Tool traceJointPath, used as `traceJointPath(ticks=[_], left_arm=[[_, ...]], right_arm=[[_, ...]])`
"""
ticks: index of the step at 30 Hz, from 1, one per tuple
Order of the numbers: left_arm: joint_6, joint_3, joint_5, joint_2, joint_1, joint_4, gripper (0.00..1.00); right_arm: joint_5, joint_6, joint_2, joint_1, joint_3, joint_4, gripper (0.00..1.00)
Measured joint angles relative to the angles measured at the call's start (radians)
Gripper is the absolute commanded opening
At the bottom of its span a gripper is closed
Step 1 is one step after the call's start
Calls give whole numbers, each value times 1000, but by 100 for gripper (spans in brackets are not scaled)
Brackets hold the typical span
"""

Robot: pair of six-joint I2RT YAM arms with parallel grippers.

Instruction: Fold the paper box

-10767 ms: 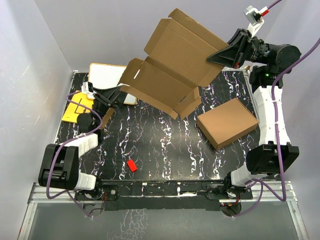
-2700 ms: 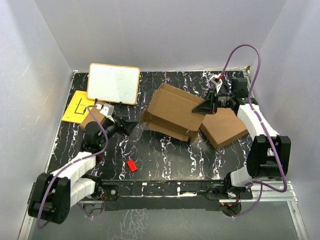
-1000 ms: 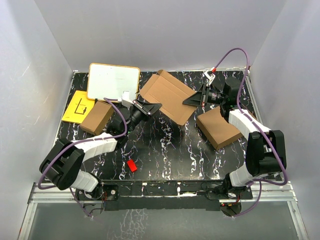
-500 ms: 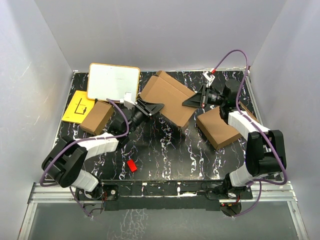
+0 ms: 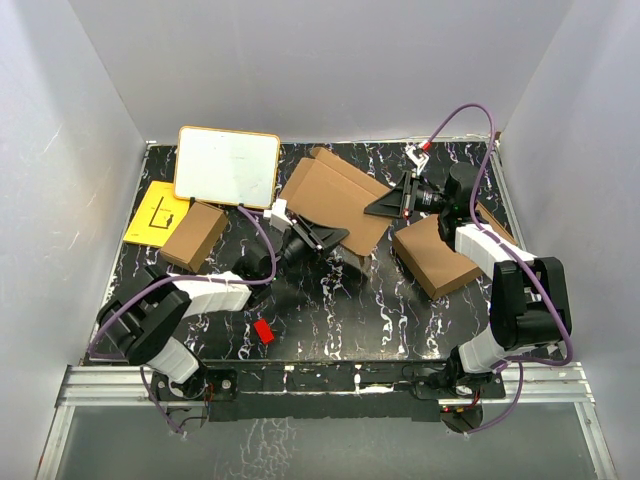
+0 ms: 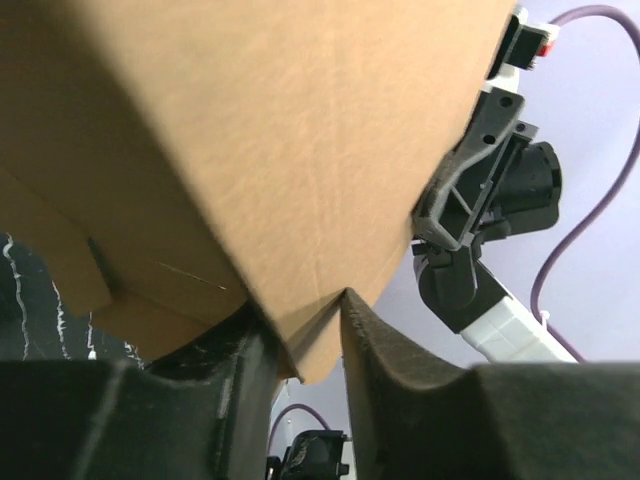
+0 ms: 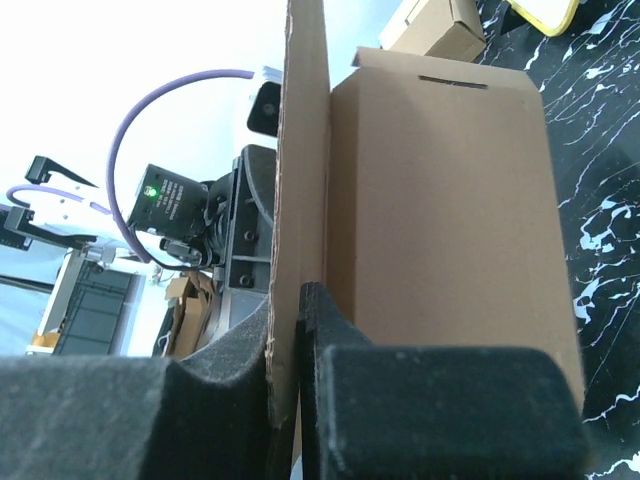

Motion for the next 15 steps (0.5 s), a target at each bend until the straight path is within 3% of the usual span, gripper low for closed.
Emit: traceJointPath(ticks=[4,8,9,12,15], left_arm=[[-16,2,-1,12,-7,45,5],[-19,2,0,15,-9,77,6],[-19,2,0,15,-9,77,11],[-2,2,-1,15,-9,76,44],[58,-10,-2,5,-12,48,64]], right_arm=[[12,0,2,-9,-6,4,8],[23,6,11,-18,-8,4,8],[24,8,11,-18,-9,5,8],[20,6,11,-18,-9,7,8],[2,-30,5,-12,-8,-4,8]])
